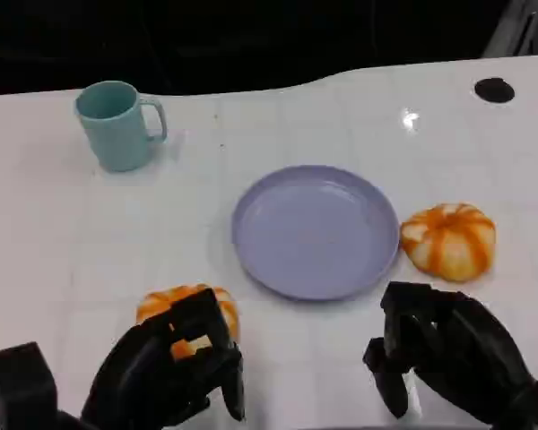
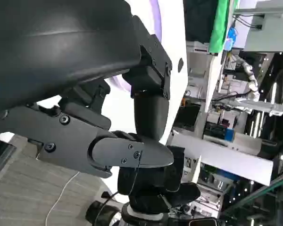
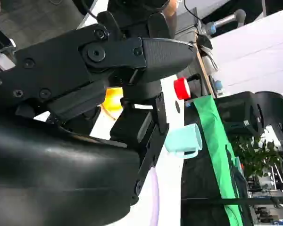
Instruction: Grasp the bread from the table and place it into the plate.
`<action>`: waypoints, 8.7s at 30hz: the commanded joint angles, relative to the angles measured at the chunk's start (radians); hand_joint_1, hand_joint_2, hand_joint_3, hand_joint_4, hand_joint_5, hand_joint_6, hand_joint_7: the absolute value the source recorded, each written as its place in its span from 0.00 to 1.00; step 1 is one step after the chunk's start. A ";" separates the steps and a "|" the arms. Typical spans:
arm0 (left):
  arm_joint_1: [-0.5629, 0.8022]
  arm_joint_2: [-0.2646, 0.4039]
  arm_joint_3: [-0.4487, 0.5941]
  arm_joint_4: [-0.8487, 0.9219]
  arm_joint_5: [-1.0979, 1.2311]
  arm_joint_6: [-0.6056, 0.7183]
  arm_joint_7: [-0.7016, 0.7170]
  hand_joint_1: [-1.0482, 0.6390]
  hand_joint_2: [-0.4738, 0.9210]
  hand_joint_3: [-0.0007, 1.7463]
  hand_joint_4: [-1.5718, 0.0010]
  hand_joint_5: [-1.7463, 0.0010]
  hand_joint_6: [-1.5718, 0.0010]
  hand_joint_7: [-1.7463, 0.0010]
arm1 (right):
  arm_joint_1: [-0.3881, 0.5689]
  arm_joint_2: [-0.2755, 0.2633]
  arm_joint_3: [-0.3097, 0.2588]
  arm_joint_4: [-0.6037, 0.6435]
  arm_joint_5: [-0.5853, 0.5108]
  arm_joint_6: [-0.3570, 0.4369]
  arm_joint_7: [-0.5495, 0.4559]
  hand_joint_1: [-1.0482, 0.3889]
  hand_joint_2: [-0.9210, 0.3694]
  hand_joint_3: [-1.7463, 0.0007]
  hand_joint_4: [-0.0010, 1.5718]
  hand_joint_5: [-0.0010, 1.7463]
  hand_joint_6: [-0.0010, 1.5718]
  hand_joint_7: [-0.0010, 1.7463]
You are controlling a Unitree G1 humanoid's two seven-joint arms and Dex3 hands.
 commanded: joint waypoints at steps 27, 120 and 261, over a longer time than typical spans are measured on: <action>0.005 0.013 0.029 -0.044 0.116 -0.245 0.018 0.18 1.00 0.17 0.71 0.08 0.73 0.33 | 0.022 -0.006 0.001 -0.033 0.010 0.009 -0.005 0.07 0.03 0.75 0.77 0.94 0.66 0.86; -0.313 0.427 -0.292 0.049 1.335 -0.060 0.759 0.48 0.86 0.43 0.49 0.00 0.60 0.05 | 0.055 -0.013 0.009 -0.094 0.014 0.038 -0.011 0.08 0.03 0.74 0.77 0.94 0.65 0.87; 0.090 0.001 -0.030 -0.147 -0.039 0.065 0.053 0.26 1.00 0.17 0.43 0.00 0.58 0.00 | 0.043 -0.023 -0.002 -0.071 0.010 0.032 -0.002 0.08 0.07 0.69 0.77 0.94 0.65 0.86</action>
